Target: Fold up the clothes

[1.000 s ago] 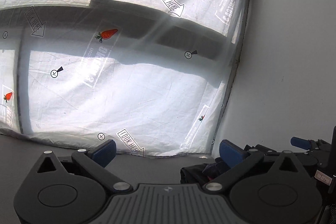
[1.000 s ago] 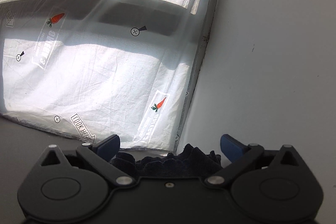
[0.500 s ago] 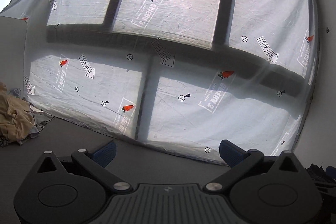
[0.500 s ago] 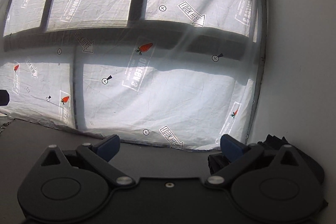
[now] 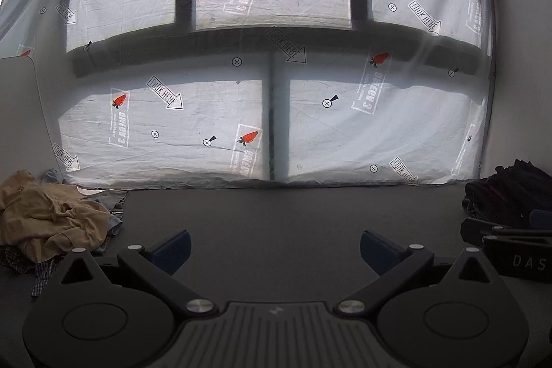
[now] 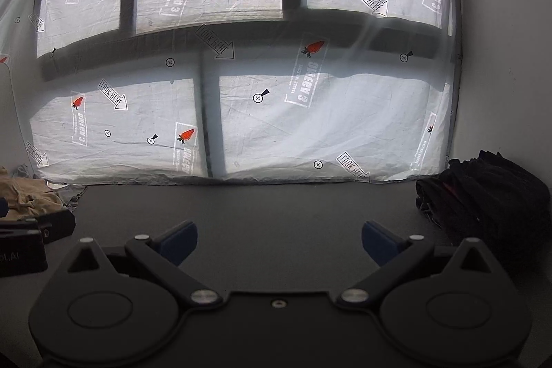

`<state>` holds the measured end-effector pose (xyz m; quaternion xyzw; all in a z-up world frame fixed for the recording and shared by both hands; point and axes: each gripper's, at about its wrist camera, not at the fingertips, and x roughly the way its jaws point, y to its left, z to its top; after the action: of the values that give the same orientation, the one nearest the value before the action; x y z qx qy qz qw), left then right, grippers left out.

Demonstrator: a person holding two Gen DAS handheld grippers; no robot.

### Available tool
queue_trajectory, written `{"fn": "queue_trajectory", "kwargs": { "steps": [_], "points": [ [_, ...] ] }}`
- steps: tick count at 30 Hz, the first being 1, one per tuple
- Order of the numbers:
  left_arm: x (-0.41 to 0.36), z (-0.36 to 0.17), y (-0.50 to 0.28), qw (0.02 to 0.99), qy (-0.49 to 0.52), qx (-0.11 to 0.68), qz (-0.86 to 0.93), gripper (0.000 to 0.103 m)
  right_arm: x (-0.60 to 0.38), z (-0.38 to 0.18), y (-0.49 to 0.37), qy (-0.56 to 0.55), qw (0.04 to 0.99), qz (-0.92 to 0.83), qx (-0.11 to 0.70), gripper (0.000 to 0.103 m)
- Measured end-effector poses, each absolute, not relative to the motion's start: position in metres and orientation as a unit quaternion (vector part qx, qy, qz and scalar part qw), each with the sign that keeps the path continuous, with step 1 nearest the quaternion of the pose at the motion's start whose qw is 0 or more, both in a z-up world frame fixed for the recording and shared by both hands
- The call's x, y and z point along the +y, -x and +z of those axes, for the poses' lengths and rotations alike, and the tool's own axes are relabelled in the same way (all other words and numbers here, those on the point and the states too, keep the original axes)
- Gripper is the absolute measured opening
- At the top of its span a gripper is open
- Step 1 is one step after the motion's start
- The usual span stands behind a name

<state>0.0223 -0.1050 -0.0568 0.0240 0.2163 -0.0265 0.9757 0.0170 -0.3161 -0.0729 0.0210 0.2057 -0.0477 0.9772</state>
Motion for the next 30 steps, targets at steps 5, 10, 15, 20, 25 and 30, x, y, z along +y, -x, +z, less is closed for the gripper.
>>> {"fn": "queue_trajectory", "kwargs": {
  "steps": [5,10,15,20,25,30],
  "points": [
    [-0.073,-0.066,0.003,0.968,-0.041,0.244,-0.030,0.103,-0.281,-0.080,0.014,-0.039,0.968,-0.048,0.242,0.103],
    [-0.043,-0.070,0.022,0.961,-0.020,0.274,-0.024,0.103,-0.250,-0.087,0.036,-0.031,0.957,-0.035,0.285,0.103],
    [-0.027,-0.075,0.040,0.960,-0.014,0.279,-0.017,0.103,-0.226,-0.091,0.058,0.004,0.953,-0.027,0.302,0.103],
    [-0.017,-0.075,0.048,0.959,0.003,0.284,-0.018,0.103,-0.216,-0.094,0.072,0.021,0.950,-0.030,0.309,0.103],
    [-0.014,-0.074,0.055,0.960,0.002,0.278,-0.022,0.103,-0.217,-0.092,0.084,0.023,0.951,-0.042,0.304,0.103],
    [-0.014,-0.075,0.060,0.959,0.003,0.280,-0.033,0.103,-0.219,-0.091,0.093,0.017,0.951,-0.054,0.303,0.103]
  ]
}}
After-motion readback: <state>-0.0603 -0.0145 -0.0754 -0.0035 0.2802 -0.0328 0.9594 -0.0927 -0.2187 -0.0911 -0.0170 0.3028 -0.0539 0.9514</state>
